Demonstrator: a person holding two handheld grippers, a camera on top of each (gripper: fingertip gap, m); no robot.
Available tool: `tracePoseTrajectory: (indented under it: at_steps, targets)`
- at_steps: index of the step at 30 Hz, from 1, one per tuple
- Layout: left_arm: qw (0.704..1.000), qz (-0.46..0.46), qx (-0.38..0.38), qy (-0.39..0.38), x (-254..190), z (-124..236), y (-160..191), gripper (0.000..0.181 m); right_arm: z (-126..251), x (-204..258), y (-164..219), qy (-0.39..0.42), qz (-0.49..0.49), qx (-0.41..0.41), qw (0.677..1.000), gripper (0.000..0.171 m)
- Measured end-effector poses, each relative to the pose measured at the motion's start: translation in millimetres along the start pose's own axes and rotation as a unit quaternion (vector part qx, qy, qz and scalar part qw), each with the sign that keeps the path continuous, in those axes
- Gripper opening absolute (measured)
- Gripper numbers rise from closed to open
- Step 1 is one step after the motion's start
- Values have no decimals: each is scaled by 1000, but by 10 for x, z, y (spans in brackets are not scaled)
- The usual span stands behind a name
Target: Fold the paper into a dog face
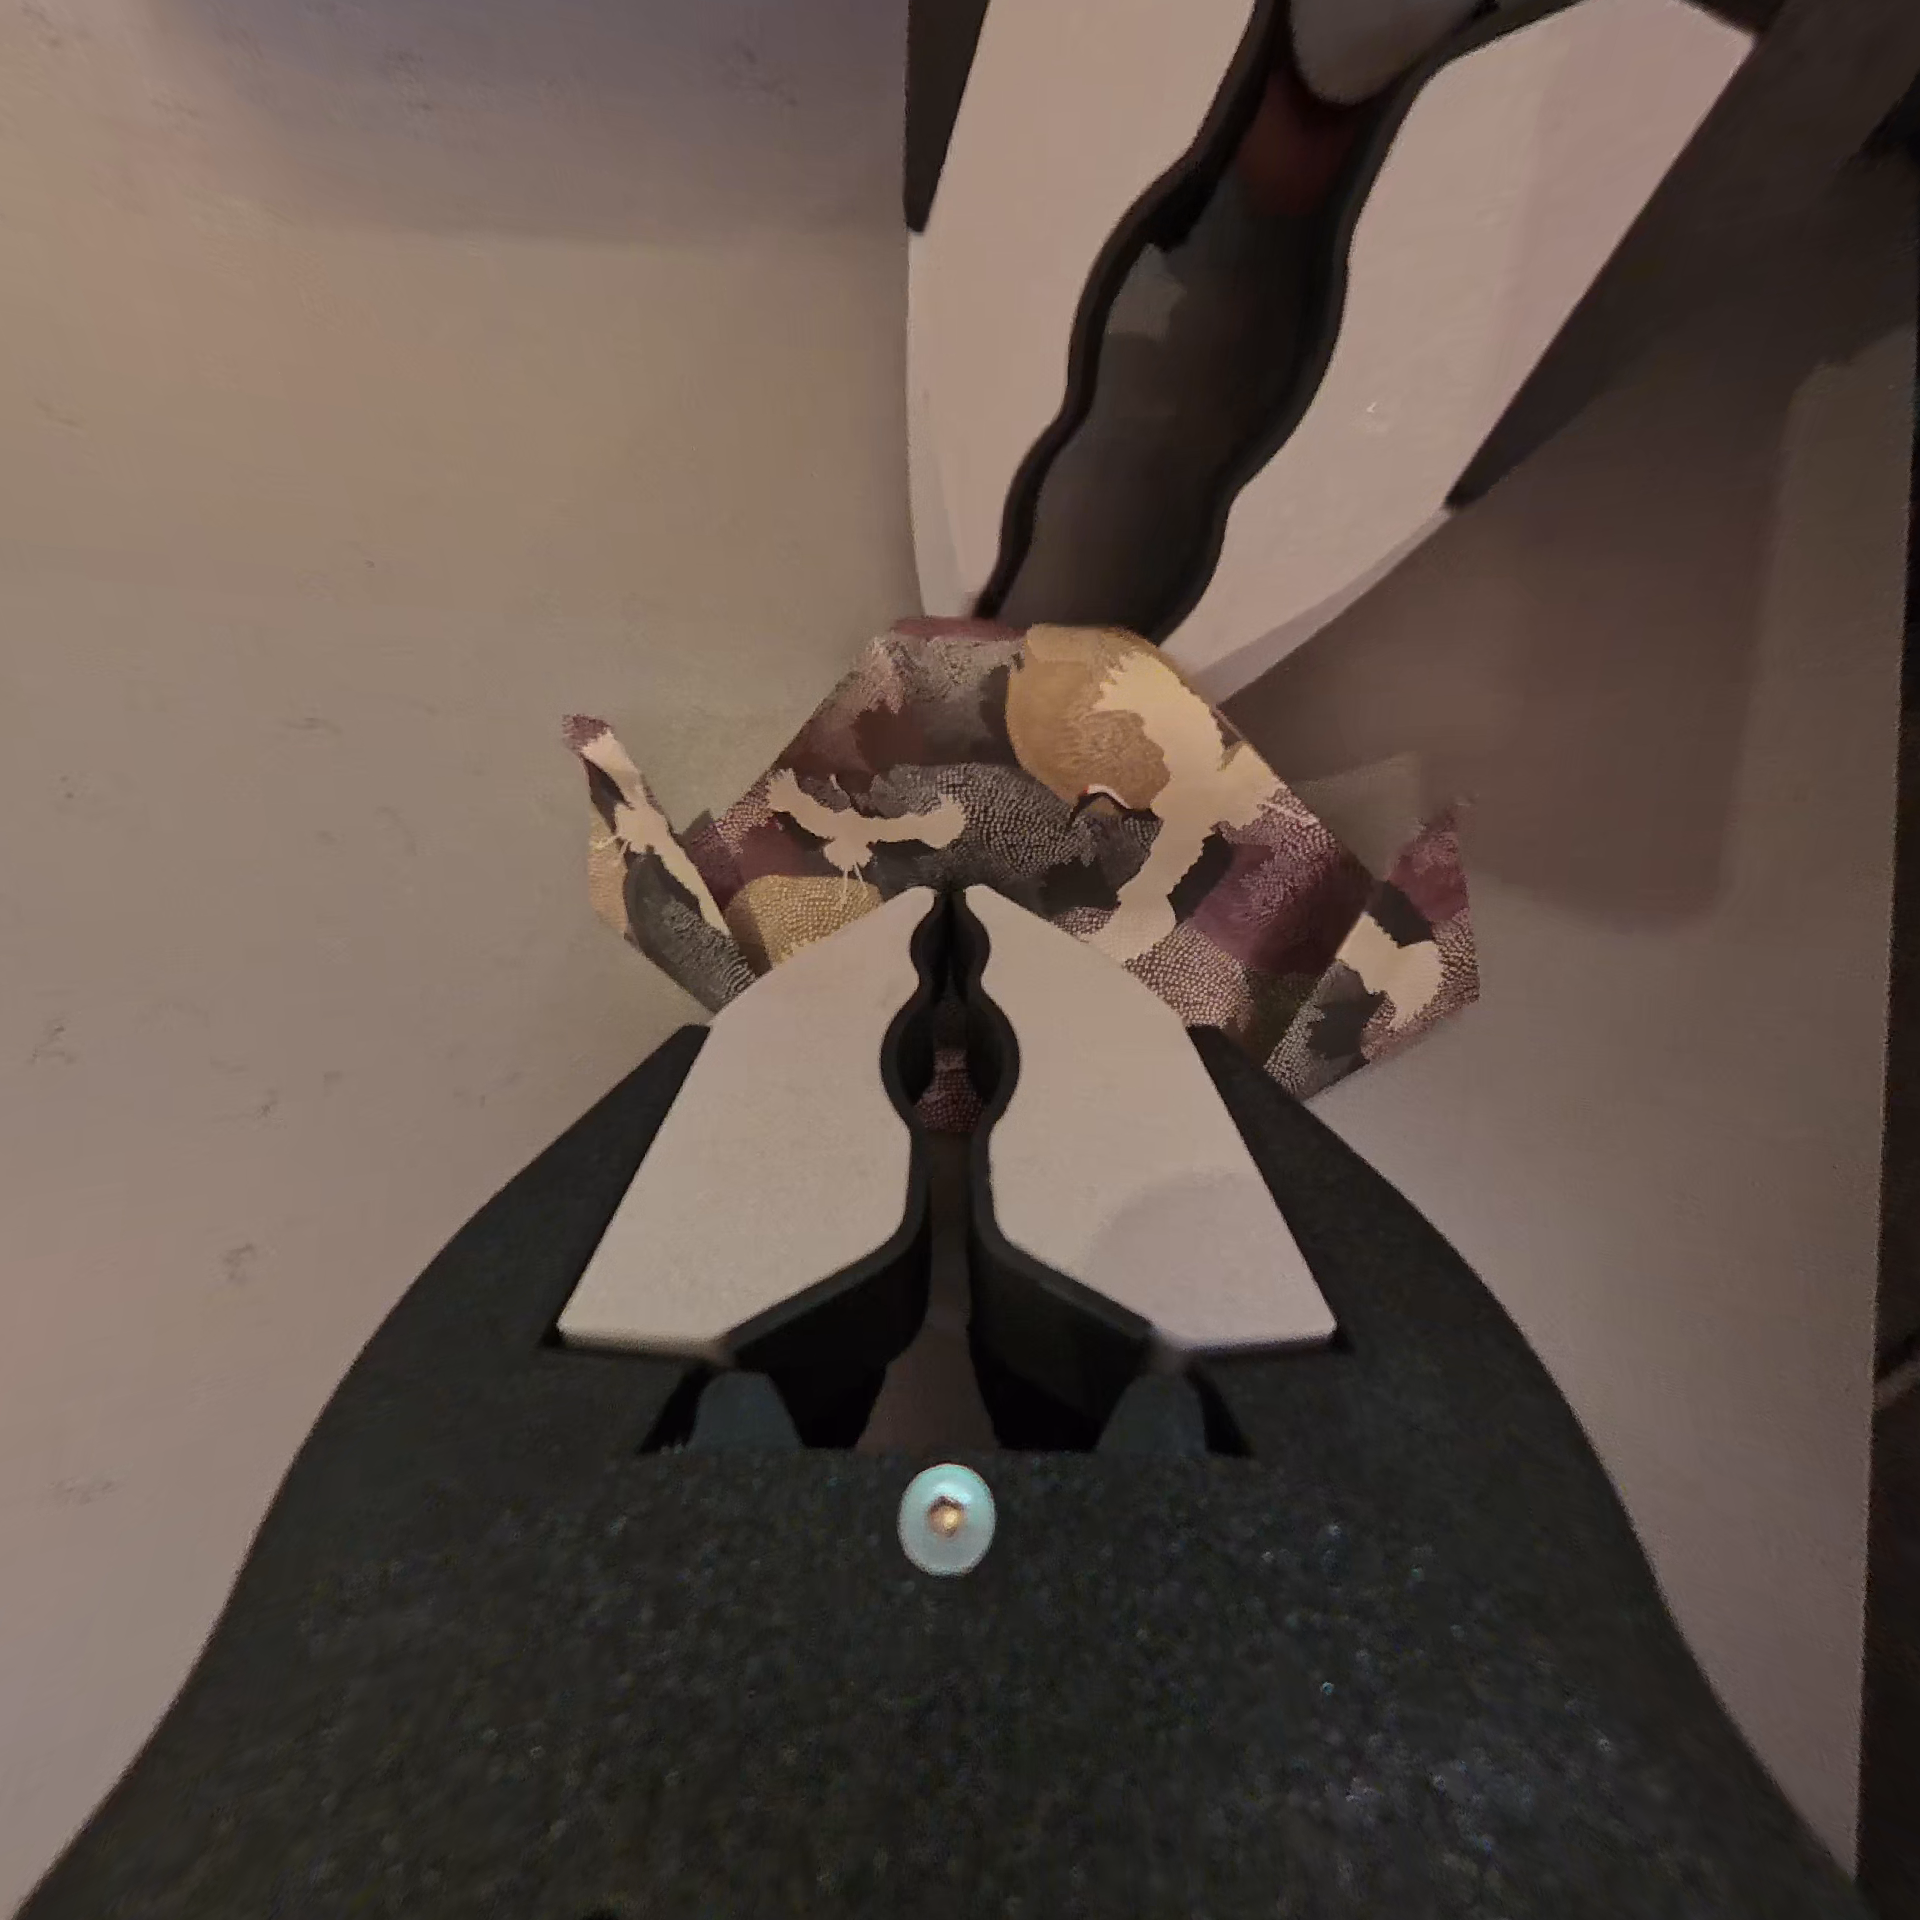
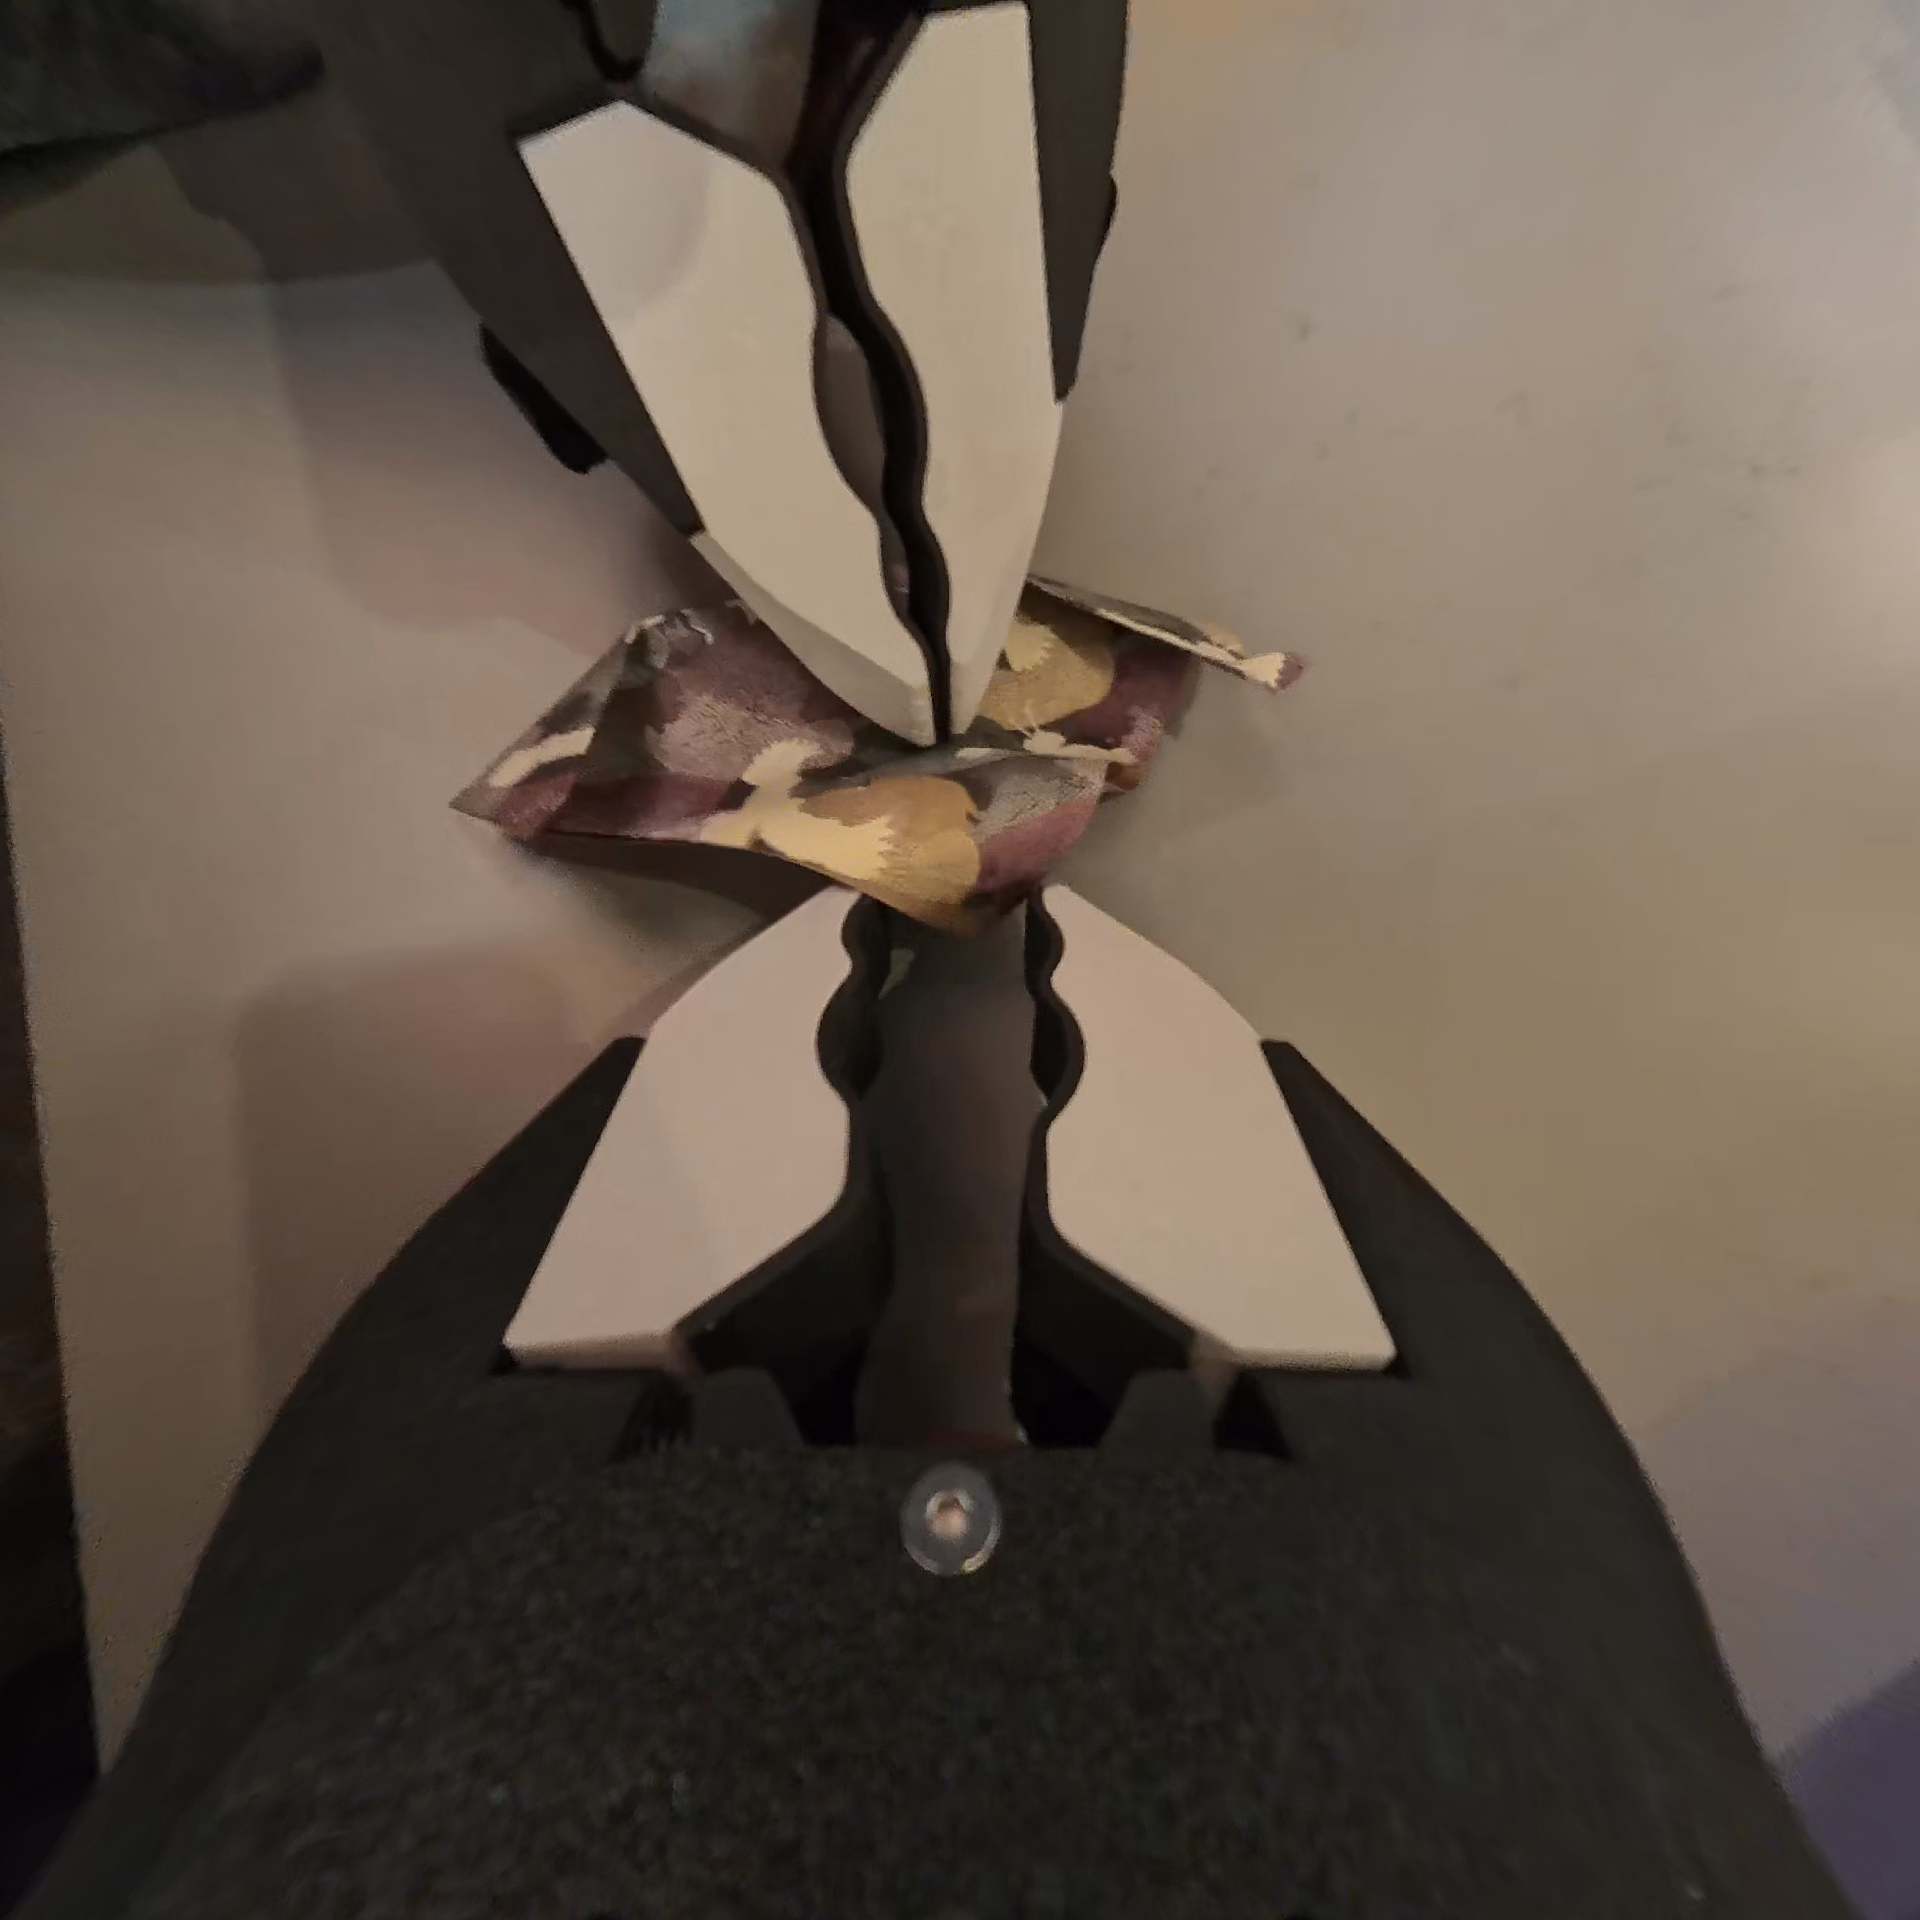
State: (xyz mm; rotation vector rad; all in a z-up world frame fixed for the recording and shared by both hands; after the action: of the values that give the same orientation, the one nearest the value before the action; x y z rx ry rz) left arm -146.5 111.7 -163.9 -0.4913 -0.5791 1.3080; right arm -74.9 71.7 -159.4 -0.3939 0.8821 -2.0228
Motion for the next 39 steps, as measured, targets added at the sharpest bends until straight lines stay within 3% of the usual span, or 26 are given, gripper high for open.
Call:
tracePoseTrajectory:
  at_steps: [6,12,26,39]
  targets:
    - [1000,-1,1,-2,-2,-1,0,0,83,-99,8,16,-28,-22,999,25]
    - [1000,0,1,-3,-4,-1,0,0,160,-26,55,-38,-91,-36,994,23]
    - [1000,11,-8,-15,-10,-1,3,0,193,-60,44,-134,-299,-102,939,21]
    - [999,8,0,-36,-25,-1,-3,0,157,-146,87,-130,-344,-98,925,21]
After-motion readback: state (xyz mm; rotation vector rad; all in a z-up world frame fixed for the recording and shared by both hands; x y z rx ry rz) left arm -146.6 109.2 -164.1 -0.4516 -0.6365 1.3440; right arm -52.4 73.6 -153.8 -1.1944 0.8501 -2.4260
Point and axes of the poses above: each gripper's, where its closed fingertips meet, z back along the fingers, y out of its underside, x = y × z across the jaws, the point moved 4 cm from there along z, back along the fingers, and after that the axes turned 5 degrees about -y, right-handed, at the moved point
